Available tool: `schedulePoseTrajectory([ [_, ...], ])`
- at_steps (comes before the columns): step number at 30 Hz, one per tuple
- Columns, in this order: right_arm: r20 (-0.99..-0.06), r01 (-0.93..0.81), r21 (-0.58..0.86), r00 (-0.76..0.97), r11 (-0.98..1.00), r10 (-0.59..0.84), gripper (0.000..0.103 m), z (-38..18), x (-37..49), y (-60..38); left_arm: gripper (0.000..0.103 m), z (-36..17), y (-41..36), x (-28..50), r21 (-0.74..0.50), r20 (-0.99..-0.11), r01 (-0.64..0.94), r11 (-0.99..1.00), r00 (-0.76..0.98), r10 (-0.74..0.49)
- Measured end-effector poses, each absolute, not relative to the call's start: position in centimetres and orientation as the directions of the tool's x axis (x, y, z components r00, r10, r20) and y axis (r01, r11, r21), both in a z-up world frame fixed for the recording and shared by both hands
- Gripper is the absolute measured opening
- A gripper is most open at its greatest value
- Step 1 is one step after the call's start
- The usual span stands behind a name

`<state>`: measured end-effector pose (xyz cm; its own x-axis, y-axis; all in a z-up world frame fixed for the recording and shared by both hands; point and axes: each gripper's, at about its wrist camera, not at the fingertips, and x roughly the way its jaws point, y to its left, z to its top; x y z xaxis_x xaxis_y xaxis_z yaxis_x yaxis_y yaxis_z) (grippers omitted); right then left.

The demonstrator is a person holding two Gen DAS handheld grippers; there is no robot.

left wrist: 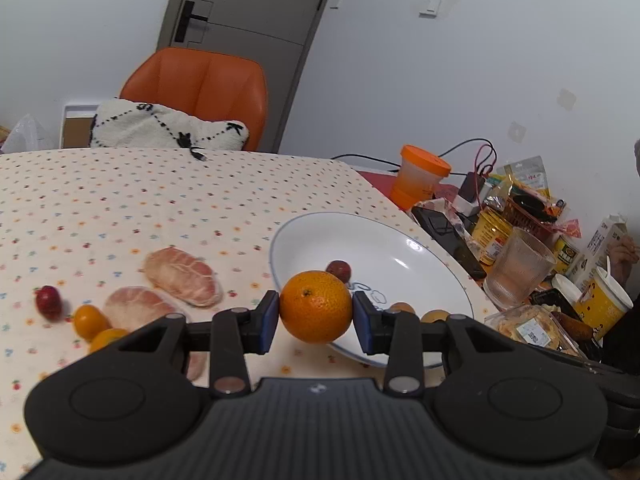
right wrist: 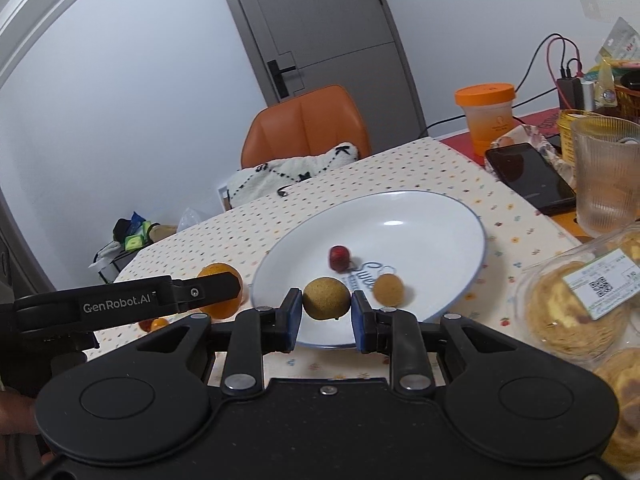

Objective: Organize fruits
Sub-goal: 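Carry the kiwi in the right tool while the left tool carries the orange to the bowl, then open the right tool to drop the kiwi while the left tool releases the orange into the bowl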

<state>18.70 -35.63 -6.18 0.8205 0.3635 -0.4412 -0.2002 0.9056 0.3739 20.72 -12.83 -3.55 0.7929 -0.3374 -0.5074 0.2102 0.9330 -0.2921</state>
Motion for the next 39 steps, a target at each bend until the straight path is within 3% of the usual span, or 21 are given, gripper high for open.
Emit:
schedulePoseTrajectory([
  [20,-0.446,-0.168,0.397,0.824,0.902,0.35,0.025,-7.3,20.8,-37.5,0.042,-4.3,-14.6,23.1,-0.278,-0.539,0.179,0.944,0.784,-0.307],
  [26,-0.424,-0.18,0.396,0.834,0.9,0.353,0.027,-6.8,20.9,-37.1,0.053,-3.8,-13.1,22.3,-0.265,-0.543,0.141,0.954,0.795,-0.268],
  [30,-0.409,-0.18,0.38,0.848,0.908,0.339,0.048,-6.3,20.7,-36.7,0.073,-3.3,-12.1,21.4,-0.248,-0.539,0.11,0.963,0.81,-0.231],
  [32,-0.404,-0.191,0.383,0.845,0.904,0.35,0.052,-6.1,20.4,-36.5,0.083,-3.1,-11.7,21.1,-0.232,-0.541,0.093,0.968,0.815,-0.208],
  [35,-0.407,-0.193,0.384,0.842,0.903,0.354,0.055,-6.1,20.0,-36.3,0.086,-2.8,-11.2,20.6,-0.217,-0.538,0.07,0.974,0.824,-0.179],
  [39,-0.396,-0.197,0.374,0.85,0.906,0.349,0.069,-5.8,19.1,-35.8,0.087,-2.7,-10.5,20.0,-0.214,-0.542,0.051,0.975,0.824,-0.162],
])
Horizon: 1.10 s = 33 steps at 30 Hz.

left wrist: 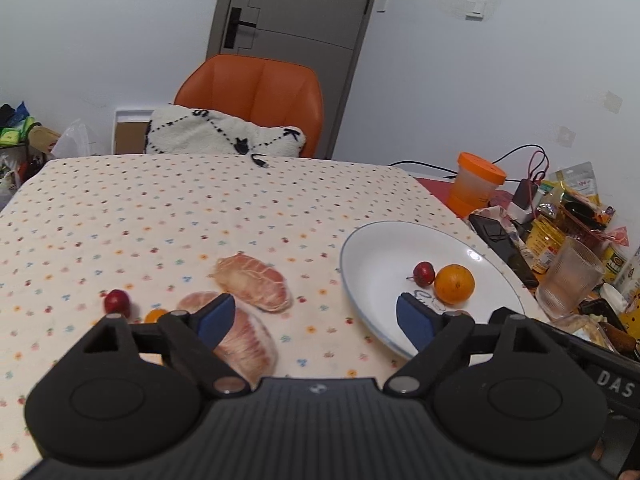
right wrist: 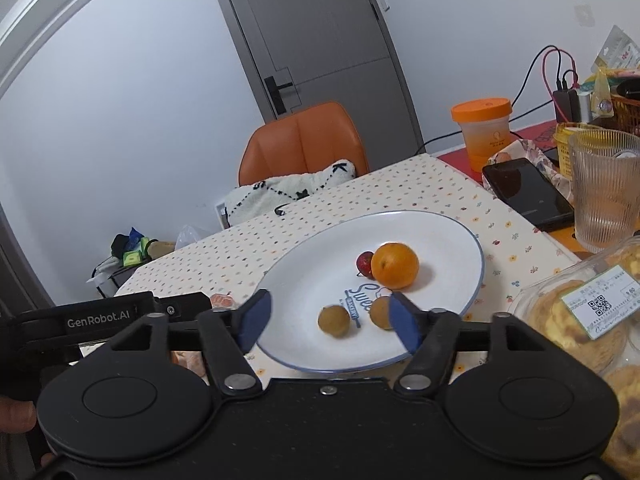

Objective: Organize fruits
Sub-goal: 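Open the right tool to drop the kiwi while the left tool releases the orange into the bowl, then move both open tools back toward the remaining fruit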

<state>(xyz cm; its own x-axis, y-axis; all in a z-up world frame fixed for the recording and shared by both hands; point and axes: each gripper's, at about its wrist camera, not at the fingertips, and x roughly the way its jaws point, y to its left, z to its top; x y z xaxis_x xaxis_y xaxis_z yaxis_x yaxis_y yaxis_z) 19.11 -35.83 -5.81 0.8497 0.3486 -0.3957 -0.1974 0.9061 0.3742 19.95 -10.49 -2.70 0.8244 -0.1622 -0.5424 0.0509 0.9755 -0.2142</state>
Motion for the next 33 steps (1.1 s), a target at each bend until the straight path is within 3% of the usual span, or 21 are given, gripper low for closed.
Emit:
schedulePoseTrajectory([
  [21,-0.385,-0.221,0.347,0.853,0.911,0.354,0.084,-4.5,15.1,-33.7,0.088,-1.6,-6.3,14.5,-0.22,-0.507,-0.018,0.975,0.857,-0.098],
  [33,-0.381,-0.255,0.333,0.845,0.908,0.377,0.099,-4.5,13.5,-31.2,0.088,-2.0,-4.2,12.2,-0.216,-0.52,-0.045,0.975,0.851,-0.076],
])
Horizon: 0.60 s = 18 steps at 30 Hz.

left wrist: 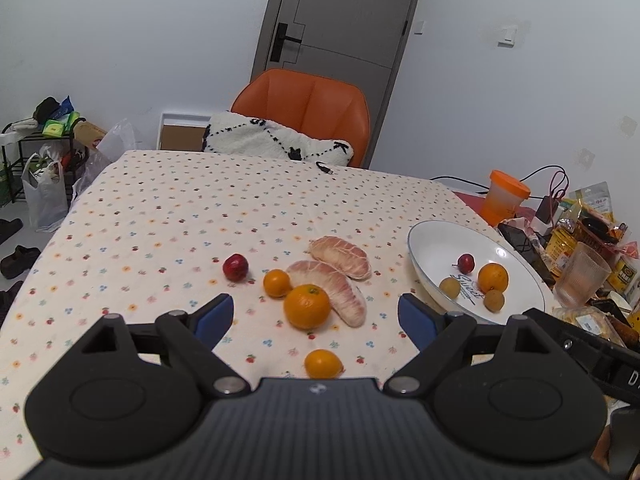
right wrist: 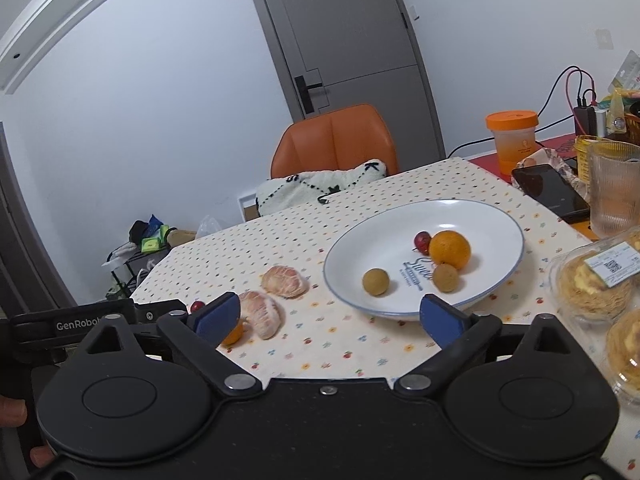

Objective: Organize fruits
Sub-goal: 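Move both open tools back toward the remaining fruit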

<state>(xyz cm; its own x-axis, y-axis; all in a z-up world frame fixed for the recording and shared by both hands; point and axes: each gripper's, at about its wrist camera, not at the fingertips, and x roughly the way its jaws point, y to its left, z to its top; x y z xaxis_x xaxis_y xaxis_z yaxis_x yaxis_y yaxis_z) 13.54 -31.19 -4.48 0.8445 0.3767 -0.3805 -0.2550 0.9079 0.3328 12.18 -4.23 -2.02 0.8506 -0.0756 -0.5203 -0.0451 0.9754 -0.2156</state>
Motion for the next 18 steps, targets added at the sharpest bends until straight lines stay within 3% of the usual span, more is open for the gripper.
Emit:
schedulePoseTrajectory([
  [14,-0.388,-0.306,0.314,0.823,0.899,0.415,0.103,-4.7,12.9,-28.3,0.088,-2.8,-1.8,11.2,-0.196,-0.556,-0.072,0.978,0.83,-0.05],
  [18,-0.403,-0.315,0.313,0.81,0.896,0.425,0.098,-4.9,13.2,-27.6,0.088,-3.2,-1.0,11.2,-0.199,-0.563,-0.084,0.976,0.825,-0.043],
])
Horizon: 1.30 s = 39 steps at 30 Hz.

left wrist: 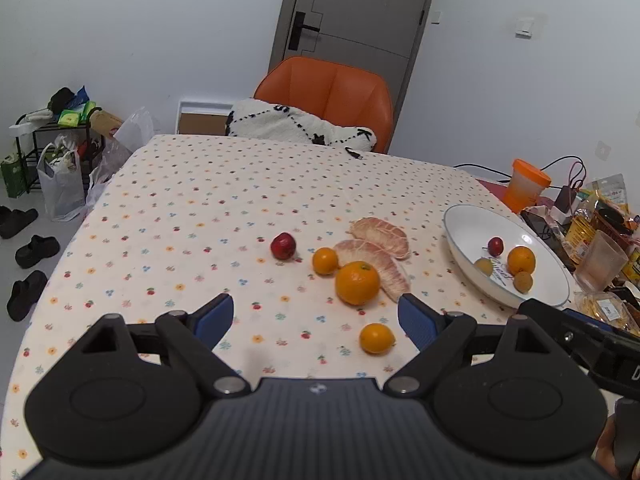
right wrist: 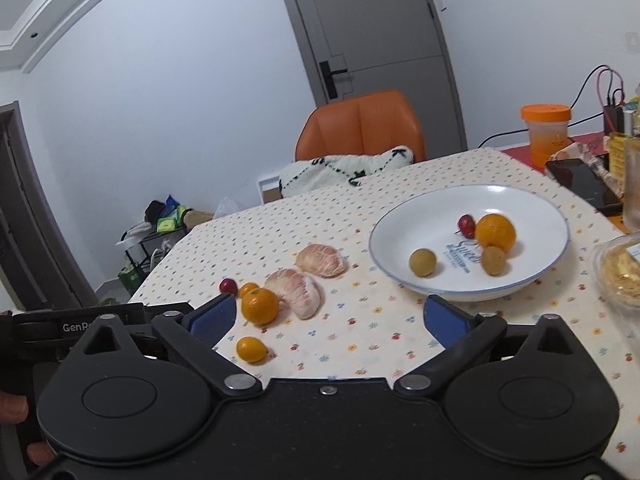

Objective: Organize fruits
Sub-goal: 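Move both open tools back toward the remaining fruit, then grasp a small orange with the right tool and lift it while the left tool grasps a large orange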

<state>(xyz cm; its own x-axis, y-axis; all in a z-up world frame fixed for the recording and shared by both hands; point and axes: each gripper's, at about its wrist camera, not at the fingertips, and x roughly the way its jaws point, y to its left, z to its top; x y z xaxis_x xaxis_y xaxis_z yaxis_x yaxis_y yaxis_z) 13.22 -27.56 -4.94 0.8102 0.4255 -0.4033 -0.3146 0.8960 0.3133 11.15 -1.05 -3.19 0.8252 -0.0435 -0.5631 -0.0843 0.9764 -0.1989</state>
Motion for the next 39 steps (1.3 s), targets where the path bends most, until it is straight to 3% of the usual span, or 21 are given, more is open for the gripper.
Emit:
schedulePoseTrajectory([
  [19,-0.472,-0.414,0.329,0.706,0.849,0.528,0.058,-6.6,14.9,-23.2,0.088,-4.9,1.4,11.7,-0.232,-0.576,-0.122,0.965,0.816,-0.035],
  [25,-0.491,-0.43,0.344,0.675,0.834,0.551,0.051,-7.3,15.7,-22.1,0.088,-5.5,2.2,12.2,-0.237,-0.585,-0.131,0.963,0.81,-0.034],
  [35,-0.513,-0.449,0.359,0.637,0.818,0.575,0.05,-8.4,16.8,-20.4,0.087,-6.1,2.9,12.8,-0.245,-0.594,-0.137,0.96,0.804,-0.036],
  [39,-0.523,-0.462,0.372,0.612,0.805,0.593,0.033,-9.0,17.4,-19.9,0.087,-6.4,2.9,13.2,-0.248,-0.595,-0.133,0.96,0.803,-0.043],
])
